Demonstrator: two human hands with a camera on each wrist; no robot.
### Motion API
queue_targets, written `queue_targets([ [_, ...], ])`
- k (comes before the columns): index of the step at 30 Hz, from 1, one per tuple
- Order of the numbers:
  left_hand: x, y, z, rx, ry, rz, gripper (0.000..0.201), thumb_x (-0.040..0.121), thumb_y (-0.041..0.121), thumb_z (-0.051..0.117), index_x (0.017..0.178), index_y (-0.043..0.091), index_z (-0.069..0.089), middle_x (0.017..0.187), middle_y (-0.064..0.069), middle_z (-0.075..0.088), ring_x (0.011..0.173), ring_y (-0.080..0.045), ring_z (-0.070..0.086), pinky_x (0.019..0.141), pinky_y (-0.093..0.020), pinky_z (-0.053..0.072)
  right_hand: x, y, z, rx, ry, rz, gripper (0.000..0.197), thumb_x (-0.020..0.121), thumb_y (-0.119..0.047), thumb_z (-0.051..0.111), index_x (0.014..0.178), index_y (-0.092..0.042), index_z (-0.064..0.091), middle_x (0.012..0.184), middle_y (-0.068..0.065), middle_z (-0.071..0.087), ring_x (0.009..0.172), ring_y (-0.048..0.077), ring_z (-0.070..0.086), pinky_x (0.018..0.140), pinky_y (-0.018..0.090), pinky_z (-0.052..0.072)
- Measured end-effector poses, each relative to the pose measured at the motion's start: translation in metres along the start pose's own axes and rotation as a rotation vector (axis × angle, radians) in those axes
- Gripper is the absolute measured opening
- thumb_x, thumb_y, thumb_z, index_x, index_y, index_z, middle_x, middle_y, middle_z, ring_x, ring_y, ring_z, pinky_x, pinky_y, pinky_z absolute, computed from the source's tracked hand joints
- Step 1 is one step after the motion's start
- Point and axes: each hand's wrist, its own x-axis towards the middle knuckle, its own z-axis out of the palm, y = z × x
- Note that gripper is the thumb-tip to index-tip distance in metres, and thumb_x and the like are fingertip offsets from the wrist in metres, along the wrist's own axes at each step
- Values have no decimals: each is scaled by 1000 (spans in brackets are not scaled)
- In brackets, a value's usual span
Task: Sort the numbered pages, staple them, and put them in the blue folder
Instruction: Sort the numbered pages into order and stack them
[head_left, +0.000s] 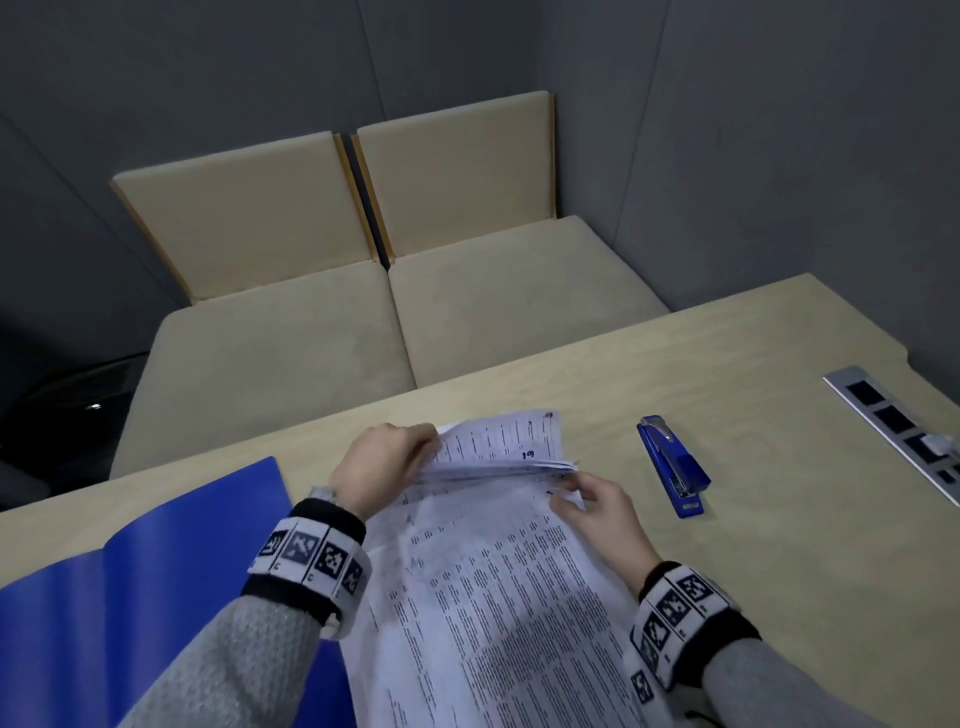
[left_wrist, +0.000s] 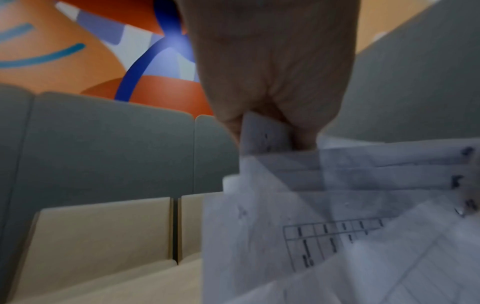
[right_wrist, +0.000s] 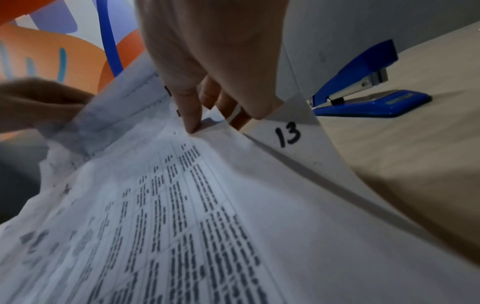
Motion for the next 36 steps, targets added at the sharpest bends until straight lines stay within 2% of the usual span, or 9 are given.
queue_targets([
  [5,-32,9,-37,136,367,49,23,91,29,41,88,16,60,59,-2,61,44,-25,55,41,-22,26,1,1,-2,-15,-19,14,9,84,-16,68,93,-19,68,98,-8,68,98,10,60,79,20,42],
  [9,-50,8,-74,166,541,-2,47,100,39,31,88,12,67,71,-5,69,53,-28,62,40,-27,37,2,5,-3,-127,-30,21,4,83,-28,66,86,-27,68,91,-11,70,97,11,61,94,39,47],
  [13,-67,5,-125,125,809,-108,23,97,20,48,90,3,63,70,-12,63,56,-29,57,51,-29,39,-8,-2,-6,-239,-17,-63,7,84,-35,63,78,-33,64,88,-16,69,100,6,59,112,42,14],
  [16,-73,-12,-154,-146,990,-202,20,96,20,52,96,4,63,74,-6,60,61,-6,46,64,-22,42,-27,-29,-19,32,-112,-125,6,85,-20,67,79,-22,69,88,-8,71,92,3,63,101,35,38],
  [18,-74,-28,-164,-331,1001,-243,20,96,26,53,95,8,63,81,-7,62,69,-7,50,68,-34,45,-38,-45,-30,201,-193,-130,3,83,-9,69,81,-12,70,87,1,71,89,8,64,88,28,45],
  [20,-75,-37,-169,-407,939,-280,20,95,27,54,92,9,62,81,-8,61,71,-7,50,65,-34,44,-44,-59,-40,268,-257,-126,4,79,-8,71,82,-9,70,87,2,71,88,12,64,86,27,48],
  [24,-72,-40,-167,-533,656,-321,23,96,18,53,93,-3,61,70,-17,52,51,-2,44,48,-15,40,-52,-87,-54,406,-344,-119,10,73,-4,69,83,-4,67,82,1,71,78,8,66,70,17,53],
  [31,-49,-30,-106,-683,-31,-326,27,94,23,54,79,2,63,55,-5,42,47,-12,42,44,-20,35,-48,-101,-33,403,-286,-186,9,79,-2,67,88,-4,67,81,-5,71,78,4,64,72,15,51],
  [36,-45,-16,-47,-725,-287,-246,33,96,22,52,63,22,54,52,8,34,44,-8,34,42,-19,32,-38,-79,-9,299,-99,-115,14,76,-35,71,85,-25,70,99,-9,71,93,9,62,97,43,45],
])
